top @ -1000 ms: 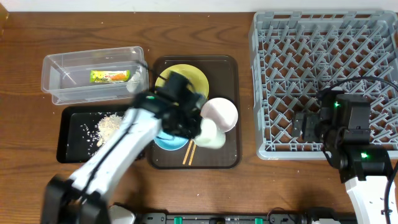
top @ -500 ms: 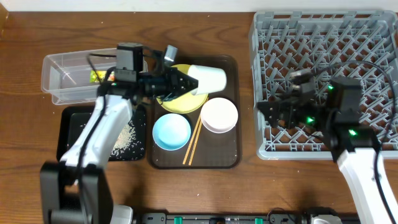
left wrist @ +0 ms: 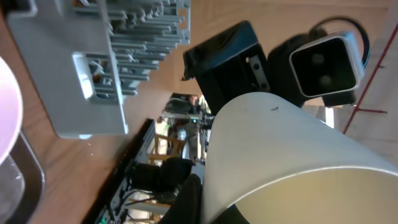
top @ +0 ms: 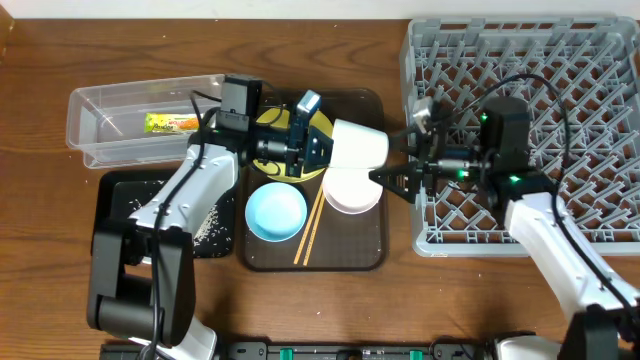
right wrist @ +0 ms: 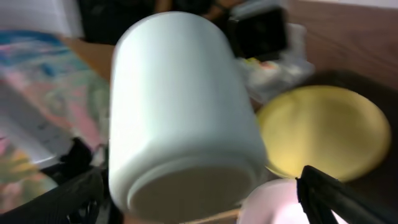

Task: Sort waste into correct bins and load items into the dishwasher rack
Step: 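Hand the white cup from the left gripper to the right gripper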

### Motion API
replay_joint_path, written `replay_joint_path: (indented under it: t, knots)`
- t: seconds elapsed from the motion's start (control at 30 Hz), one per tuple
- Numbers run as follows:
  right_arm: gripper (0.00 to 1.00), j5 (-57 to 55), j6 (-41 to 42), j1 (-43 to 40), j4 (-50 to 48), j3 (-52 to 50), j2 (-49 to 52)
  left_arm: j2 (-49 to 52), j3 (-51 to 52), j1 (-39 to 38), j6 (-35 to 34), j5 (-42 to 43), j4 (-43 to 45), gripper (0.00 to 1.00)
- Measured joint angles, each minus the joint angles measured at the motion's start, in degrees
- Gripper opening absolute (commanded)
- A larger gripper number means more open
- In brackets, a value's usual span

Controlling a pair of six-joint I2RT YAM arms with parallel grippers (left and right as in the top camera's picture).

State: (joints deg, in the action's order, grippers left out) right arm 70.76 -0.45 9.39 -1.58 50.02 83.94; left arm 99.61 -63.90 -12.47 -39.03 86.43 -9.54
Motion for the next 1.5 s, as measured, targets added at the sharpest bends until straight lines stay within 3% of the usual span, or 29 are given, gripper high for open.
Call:
replay_joint_path:
  t: [0.2, 0.5, 0.63, 0.7, 0.8, 1.03, 1.1, 1.17, 1.33, 1.5]
  knots:
    - [0.90, 5.42, 1.01, 1.64, -7.02, 0.00, 0.96, 0.00, 0.00, -0.55, -0.04, 0.87, 0.04, 0.06]
    - [0.65, 5.57, 3.15, 1.70, -10.51, 0.02, 0.96, 0.00, 0.00, -0.57, 0.00, 2.84, 0.11, 0.06]
    - [0.59, 5.31, 3.76, 1.68, -10.45, 0.02, 0.98, 0.00, 0.00, -0.57, 0.02, 3.23, 0.13, 0.08]
    - [0.54, 5.25, 3.87, 1.68, -10.49, 0.02, 0.98, 0.00, 0.00, -0.55, 0.17, 3.26, 0.15, 0.15]
    - [0.53, 5.64, 3.91, 1.73, -10.25, 0.02, 0.98, 0.00, 0.00, -0.57, 0.46, 3.02, 0.17, 0.17]
    - [0.48, 3.72, 3.98, 1.73, -6.36, 0.07, 0.98, 0.00, 0.00, -0.55, 3.10, -0.52, 0.20, 0.44]
    - [0.47, 1.49, 3.93, 1.73, -4.63, 0.07, 0.98, 0.00, 0.00, -0.55, 4.79, -2.91, -0.87, 0.47]
    - [0.38, -1.40, 3.91, 1.73, -3.06, 0.07, 0.98, 0.00, -0.07, -0.55, 7.13, -7.48, -4.37, 0.50]
    - [0.29, -8.50, 4.15, 1.70, -1.36, 0.07, 0.98, 0.00, -0.13, -0.33, 13.31, -25.81, -15.04, 0.52]
    - [0.15, -13.84, 5.03, 1.07, 2.67, 0.70, 0.94, -0.85, -0.11, 1.90, 17.66, -37.83, -19.19, 0.52]
